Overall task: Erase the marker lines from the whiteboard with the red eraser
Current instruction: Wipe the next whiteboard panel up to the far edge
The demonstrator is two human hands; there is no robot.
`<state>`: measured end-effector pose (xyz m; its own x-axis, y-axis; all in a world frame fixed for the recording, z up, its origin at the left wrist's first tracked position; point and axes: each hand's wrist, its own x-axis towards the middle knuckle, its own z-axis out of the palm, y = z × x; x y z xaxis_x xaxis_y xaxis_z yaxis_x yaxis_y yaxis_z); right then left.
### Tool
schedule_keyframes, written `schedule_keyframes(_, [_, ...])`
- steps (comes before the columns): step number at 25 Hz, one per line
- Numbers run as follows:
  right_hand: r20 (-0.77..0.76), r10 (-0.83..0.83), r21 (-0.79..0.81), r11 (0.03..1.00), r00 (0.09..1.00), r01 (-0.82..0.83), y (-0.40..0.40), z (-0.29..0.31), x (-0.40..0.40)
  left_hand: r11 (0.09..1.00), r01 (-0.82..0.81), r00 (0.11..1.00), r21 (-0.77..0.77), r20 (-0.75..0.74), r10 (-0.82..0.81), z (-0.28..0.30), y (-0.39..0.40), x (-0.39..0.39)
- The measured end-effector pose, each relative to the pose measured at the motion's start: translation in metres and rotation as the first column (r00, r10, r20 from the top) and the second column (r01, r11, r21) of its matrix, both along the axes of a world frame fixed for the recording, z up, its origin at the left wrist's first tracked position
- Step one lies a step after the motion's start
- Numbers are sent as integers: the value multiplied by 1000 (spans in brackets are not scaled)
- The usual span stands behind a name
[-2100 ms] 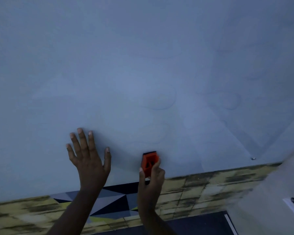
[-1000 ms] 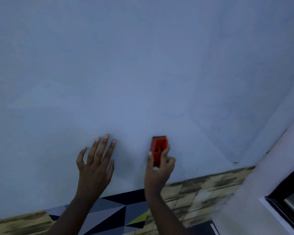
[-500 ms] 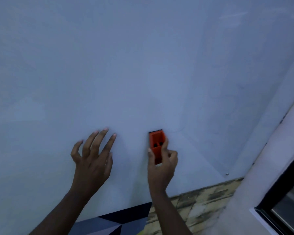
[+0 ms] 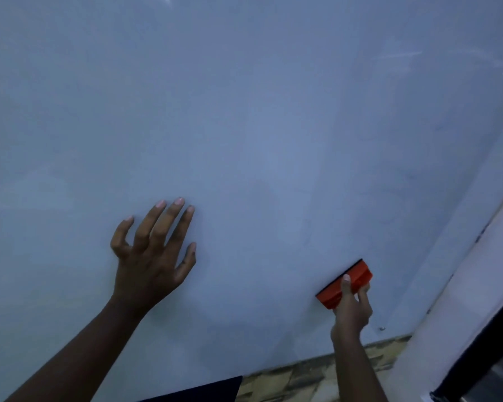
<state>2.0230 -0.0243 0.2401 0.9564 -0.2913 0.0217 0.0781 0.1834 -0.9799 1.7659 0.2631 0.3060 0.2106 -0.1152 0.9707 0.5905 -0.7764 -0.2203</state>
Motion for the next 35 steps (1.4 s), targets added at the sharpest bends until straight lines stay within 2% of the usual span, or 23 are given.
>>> schedule_keyframes(3, [223, -72, -63, 994, 972, 88, 5, 55, 3, 1000, -11, 1000, 20, 3, 11, -3, 0, -1])
schedule_keyframes(6, [439, -87, -152, 974, 894, 169, 40, 80, -28, 1000, -22, 1000, 16, 1, 22, -3, 2, 2])
schedule_keyframes(8, [583, 36, -261, 954, 812, 145, 65, 74, -60, 999, -27, 1000, 22, 5, 27, -2, 0, 5])
schedule_keyframes(10, [695, 214, -417, 898, 686, 142, 88, 62, -95, 999, -29, 1000, 21, 5, 29, -2, 0, 5])
schedule_keyframes(13, [757, 418, -571, 797, 501, 198, 109, 60, -132, 999, -38, 999, 26, -12, 38, 0, 1, 3])
schedule_keyframes(18, [784, 474, -599, 749, 401, 283, 104, 94, -126, 999, -40, 999, 25, -5, 40, 2, 0, 2])
schedule_keyframes(20, [803, 398, -548, 786, 444, 286, 87, 99, -100, 999, -31, 1000, 15, 1, 31, 4, -3, 2])
schedule_keyframes(22, [780, 284, -494, 826, 558, 271, 65, 93, -68, 1000, -19, 1000, -7, 16, 20, 5, -7, 3])
schedule_keyframes(26, [676, 109, -386, 895, 729, 224, 24, 87, -17, 993, 18, 991, -113, 131, -3, 20, -21, 17])
schedule_keyframes(30, [524, -117, -240, 930, 844, 278, -8, 129, 40, 987, 87, 981, -138, 182, -61, 68, -31, 32])
schedule_keyframes(32, [481, -142, -220, 936, 865, 276, -23, 149, 62, 986, 85, 982, -143, 182, -59, 83, -31, 36])
schedule_keyframes(35, [521, -121, -211, 941, 845, 265, -22, 159, 61, 993, -3, 984, -121, 175, 25, 82, -30, 40])
